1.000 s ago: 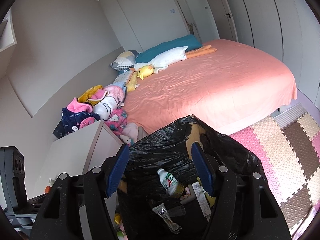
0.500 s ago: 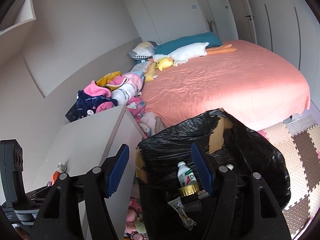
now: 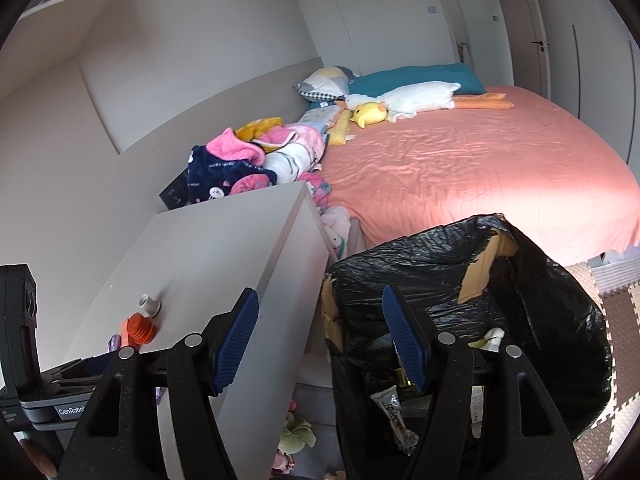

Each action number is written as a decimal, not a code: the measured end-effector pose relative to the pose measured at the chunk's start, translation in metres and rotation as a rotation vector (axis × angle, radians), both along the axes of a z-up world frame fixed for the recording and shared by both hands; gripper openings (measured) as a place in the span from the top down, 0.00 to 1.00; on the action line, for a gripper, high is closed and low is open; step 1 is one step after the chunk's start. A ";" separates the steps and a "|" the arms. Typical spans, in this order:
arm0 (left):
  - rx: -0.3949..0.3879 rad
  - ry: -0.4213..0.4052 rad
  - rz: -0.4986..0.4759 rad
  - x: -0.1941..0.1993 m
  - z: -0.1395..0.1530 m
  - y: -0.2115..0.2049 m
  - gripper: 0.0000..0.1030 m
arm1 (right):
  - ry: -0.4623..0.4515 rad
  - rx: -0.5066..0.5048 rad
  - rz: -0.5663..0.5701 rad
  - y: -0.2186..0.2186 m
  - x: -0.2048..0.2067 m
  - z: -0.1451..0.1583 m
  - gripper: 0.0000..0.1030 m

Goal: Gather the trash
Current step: 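Move both grippers back to the desk toward the purple bag and orange cups, then grasp the purple plastic bag with the left gripper while the right grasps the orange cup stack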

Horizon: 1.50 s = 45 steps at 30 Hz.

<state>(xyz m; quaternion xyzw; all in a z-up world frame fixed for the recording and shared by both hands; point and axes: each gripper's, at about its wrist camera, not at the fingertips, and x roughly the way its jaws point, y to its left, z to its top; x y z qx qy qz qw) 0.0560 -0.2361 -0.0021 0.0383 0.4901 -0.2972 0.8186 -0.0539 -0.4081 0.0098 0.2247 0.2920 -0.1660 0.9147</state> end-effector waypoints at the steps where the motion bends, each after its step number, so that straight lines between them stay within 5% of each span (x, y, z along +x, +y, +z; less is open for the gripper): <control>1: 0.006 -0.002 0.011 0.002 0.000 0.005 0.06 | 0.001 0.000 0.007 0.003 0.002 0.000 0.36; 21: 0.107 -0.026 0.226 0.036 -0.023 0.097 0.07 | 0.048 -0.002 0.149 0.062 0.055 -0.012 0.36; 31: 0.099 0.041 0.254 0.054 -0.045 0.109 0.43 | 0.068 -0.007 0.192 0.080 0.069 -0.018 0.36; 41: 0.078 0.015 0.277 0.056 -0.042 0.128 0.74 | 0.083 -0.027 0.265 0.106 0.086 -0.022 0.36; 45: 0.072 -0.022 0.306 0.055 -0.030 0.140 0.77 | 0.097 -0.031 0.301 0.118 0.095 -0.026 0.36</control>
